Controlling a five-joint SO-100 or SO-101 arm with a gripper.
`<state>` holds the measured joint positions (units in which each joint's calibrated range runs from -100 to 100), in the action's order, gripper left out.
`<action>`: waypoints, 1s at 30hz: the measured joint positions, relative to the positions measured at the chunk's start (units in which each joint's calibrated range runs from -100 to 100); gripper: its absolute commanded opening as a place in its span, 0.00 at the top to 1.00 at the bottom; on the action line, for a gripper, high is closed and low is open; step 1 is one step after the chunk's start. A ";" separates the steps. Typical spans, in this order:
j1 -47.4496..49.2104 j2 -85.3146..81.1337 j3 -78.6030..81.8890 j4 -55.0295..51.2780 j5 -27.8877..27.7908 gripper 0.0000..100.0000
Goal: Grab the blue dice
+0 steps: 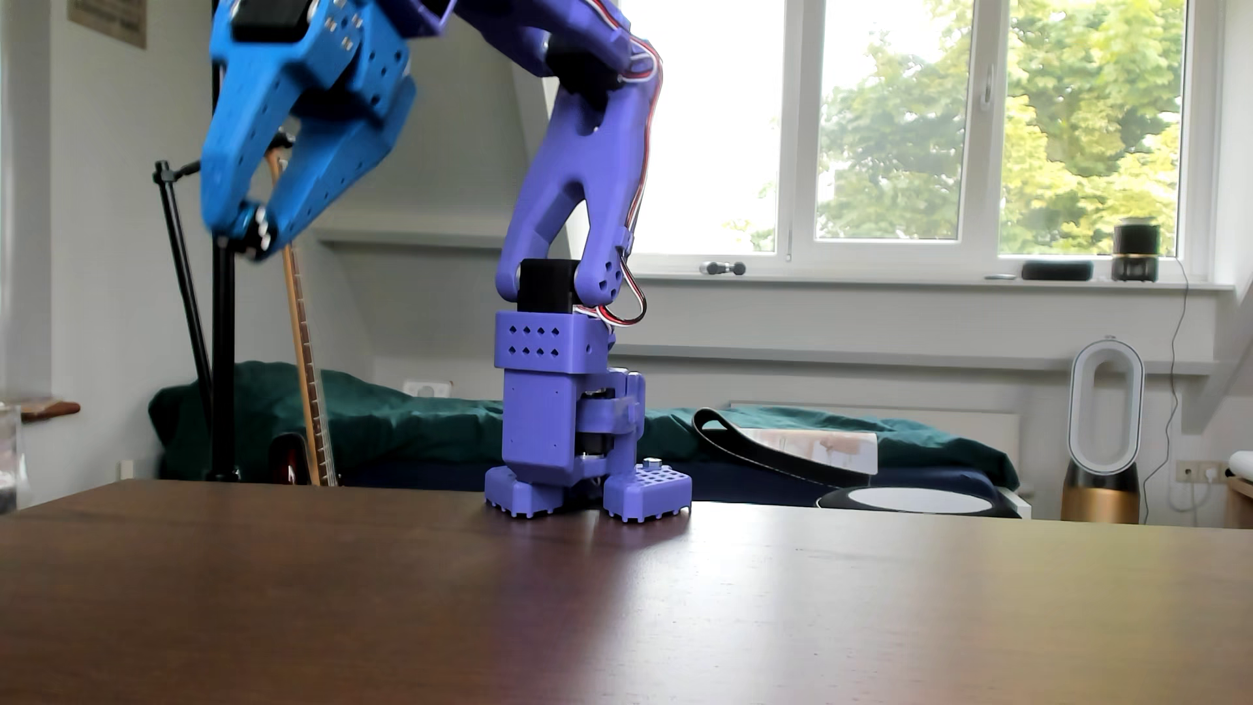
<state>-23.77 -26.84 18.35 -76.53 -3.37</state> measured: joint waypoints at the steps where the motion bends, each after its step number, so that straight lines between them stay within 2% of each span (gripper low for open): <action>1: -0.41 -4.68 1.53 -1.13 0.00 0.98; 9: -2.60 -40.05 20.73 -3.13 -2.56 0.98; 13: -4.39 -41.89 27.28 -0.78 -2.98 0.98; 20: -4.88 -42.06 43.16 11.04 -2.98 0.98; 25: -3.90 -42.14 44.15 13.65 -2.98 0.98; 30: 1.06 -42.14 44.15 13.65 -2.98 0.98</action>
<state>-22.71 -68.98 62.49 -62.89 -6.35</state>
